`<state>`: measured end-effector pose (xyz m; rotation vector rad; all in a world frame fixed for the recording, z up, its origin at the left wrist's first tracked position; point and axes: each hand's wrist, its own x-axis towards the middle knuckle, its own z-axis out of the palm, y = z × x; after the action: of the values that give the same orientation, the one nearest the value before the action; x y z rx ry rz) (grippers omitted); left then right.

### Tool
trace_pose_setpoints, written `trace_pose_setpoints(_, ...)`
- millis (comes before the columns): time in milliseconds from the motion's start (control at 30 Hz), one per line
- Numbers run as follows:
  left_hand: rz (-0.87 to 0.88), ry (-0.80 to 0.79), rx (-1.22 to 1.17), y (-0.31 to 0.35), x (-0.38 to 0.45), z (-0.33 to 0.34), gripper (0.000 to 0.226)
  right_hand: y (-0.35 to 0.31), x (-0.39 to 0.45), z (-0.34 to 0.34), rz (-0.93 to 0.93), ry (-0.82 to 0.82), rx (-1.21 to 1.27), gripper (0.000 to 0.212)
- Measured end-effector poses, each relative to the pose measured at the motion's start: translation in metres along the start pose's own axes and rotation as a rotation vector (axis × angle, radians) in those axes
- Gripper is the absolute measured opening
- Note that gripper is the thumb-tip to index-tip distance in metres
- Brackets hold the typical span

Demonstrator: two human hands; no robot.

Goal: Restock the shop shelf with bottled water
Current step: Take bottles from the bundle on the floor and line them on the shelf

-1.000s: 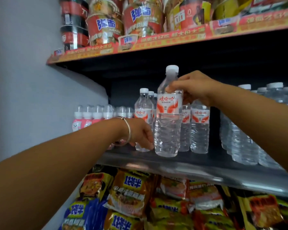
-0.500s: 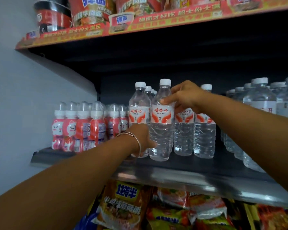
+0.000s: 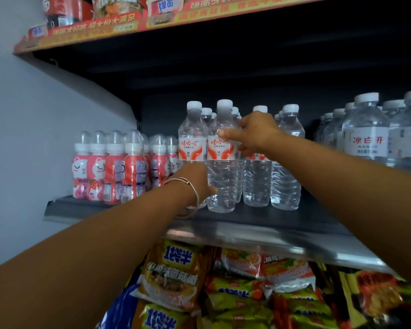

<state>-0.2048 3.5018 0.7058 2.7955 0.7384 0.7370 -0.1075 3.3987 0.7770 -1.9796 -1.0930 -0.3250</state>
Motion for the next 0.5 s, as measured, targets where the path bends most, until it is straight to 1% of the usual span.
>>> trace_pose_setpoints(100, -0.002, 0.018, 0.05, 0.01, -0.011, 0.001, 0.022, 0.007, -0.017, -0.006, -0.051, 0.036, -0.166, 0.046)
trace_pose_setpoints(200, 0.021, 0.082, 0.087, 0.028, -0.031, 0.004, 0.025, 0.022, -0.047, -0.012, -0.156, 0.031, -0.289, 0.031)
trace_pose_setpoints(233, 0.032, 0.111, 0.088, 0.035, -0.04, 0.006, 0.024, 0.028, -0.061, -0.014, -0.193, 0.027, -0.325, 0.03)
trace_pose_setpoints(300, 0.045, 0.142, 0.079, 0.05, -0.059, 0.012, 0.024, 0.041, -0.091, -0.017, -0.268, 0.029, -0.421, 0.034)
trace_pose_setpoints(367, 0.047, 0.136, 0.074, 0.066, -0.08, 0.022, 0.023, 0.057, -0.124, -0.021, -0.326, 0.044, -0.512, 0.039)
trace_pose_setpoints(433, 0.035, 0.109, 0.059, 0.083, -0.104, 0.034, 0.022, 0.074, -0.158, -0.026, -0.322, 0.044, -0.536, 0.039)
trace_pose_setpoints(500, 0.016, 0.064, 0.07, 0.1, -0.13, 0.055, 0.027, 0.092, -0.196, -0.03, -0.289, -0.01, -0.55, 0.039)
